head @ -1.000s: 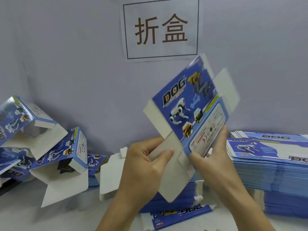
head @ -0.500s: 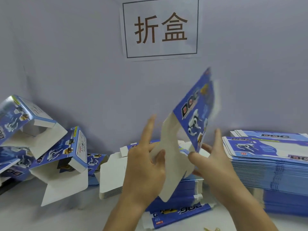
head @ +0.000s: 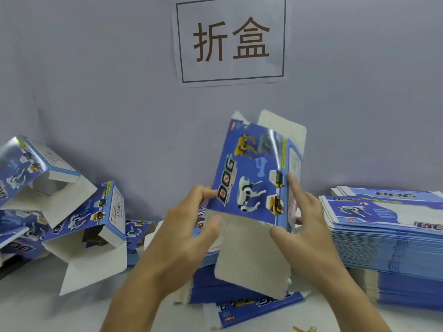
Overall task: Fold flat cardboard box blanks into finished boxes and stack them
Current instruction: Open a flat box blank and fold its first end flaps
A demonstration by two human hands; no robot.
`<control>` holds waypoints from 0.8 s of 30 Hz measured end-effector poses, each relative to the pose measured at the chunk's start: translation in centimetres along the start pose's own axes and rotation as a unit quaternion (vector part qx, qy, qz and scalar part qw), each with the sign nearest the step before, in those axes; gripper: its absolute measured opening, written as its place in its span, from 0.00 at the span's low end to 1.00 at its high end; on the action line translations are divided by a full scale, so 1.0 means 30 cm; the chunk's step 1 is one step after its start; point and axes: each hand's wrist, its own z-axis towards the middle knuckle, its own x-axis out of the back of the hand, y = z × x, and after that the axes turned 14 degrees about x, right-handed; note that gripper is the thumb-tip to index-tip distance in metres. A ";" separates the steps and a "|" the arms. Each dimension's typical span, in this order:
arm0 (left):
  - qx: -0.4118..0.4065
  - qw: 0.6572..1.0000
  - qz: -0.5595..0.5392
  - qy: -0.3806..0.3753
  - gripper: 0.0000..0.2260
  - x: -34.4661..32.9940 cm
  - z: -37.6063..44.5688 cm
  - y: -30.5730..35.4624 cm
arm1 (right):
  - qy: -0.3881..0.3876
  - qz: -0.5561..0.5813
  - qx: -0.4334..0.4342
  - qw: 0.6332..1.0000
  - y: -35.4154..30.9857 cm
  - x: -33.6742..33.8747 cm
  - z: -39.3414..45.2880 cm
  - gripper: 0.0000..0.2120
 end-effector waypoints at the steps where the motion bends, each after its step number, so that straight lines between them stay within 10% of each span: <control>1: 0.014 0.999 -0.022 0.036 0.14 -0.012 0.008 0.006 | -0.017 -0.016 0.021 0.999 -0.001 -0.011 -0.003 0.42; 5: 0.095 0.957 -0.186 0.203 0.08 -0.031 0.037 0.038 | -0.084 0.009 0.062 0.994 -0.024 -0.080 -0.021 0.37; 10: 0.255 0.881 -0.379 0.120 0.22 0.103 0.024 0.013 | -0.130 0.011 0.093 0.987 -0.048 -0.101 -0.041 0.32; 13: 0.240 0.884 -0.377 0.133 0.12 0.137 0.010 -0.014 | -0.175 0.051 0.080 0.980 -0.063 -0.106 -0.050 0.41; 16: 0.213 0.894 -0.381 0.100 0.10 0.142 -0.001 -0.031 | -0.055 0.177 -0.013 0.983 -0.087 -0.085 -0.015 0.44; 21: 0.190 0.923 -0.332 0.042 0.18 0.101 -0.013 -0.018 | -0.032 0.249 0.005 0.968 -0.095 -0.035 -0.005 0.19; 24: 0.147 0.937 -0.315 0.020 0.27 0.057 -0.004 0.024 | -0.069 0.276 0.017 0.958 -0.117 -0.051 0.035 0.20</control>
